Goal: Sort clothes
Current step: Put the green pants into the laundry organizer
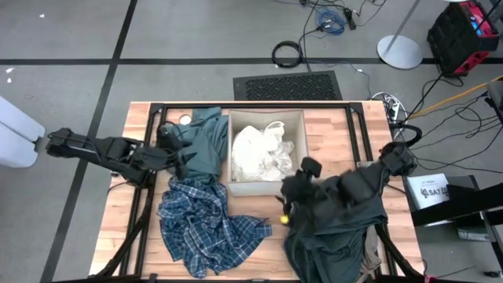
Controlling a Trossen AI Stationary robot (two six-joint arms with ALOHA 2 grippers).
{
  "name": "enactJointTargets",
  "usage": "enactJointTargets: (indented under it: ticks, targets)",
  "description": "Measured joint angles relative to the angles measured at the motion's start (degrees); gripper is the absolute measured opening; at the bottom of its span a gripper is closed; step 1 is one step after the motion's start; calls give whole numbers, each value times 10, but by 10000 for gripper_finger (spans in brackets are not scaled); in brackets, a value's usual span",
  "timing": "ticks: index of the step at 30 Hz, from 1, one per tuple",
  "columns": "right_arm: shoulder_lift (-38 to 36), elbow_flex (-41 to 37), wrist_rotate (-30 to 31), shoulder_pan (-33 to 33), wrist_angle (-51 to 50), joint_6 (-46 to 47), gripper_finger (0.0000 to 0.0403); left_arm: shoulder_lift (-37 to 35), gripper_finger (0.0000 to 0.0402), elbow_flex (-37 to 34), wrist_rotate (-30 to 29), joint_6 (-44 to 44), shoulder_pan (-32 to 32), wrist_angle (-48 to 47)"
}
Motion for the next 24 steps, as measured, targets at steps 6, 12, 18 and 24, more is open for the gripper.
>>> enactJointTargets:
  ticks: [6,12,18,24]
  targets:
    - [41,0,57,48,6,20,219,54,196,0,-11,-94,35,-66]
    - [82,0,49,57,12,22,219,119,196,0,-11,-103,79,-100]
    - [100,-1,50,57,13,21,219,166,196,0,-8,-74,127,-99]
    - [102,-1,47,57,13,12,219,201,196,0,51,-52,173,-97]
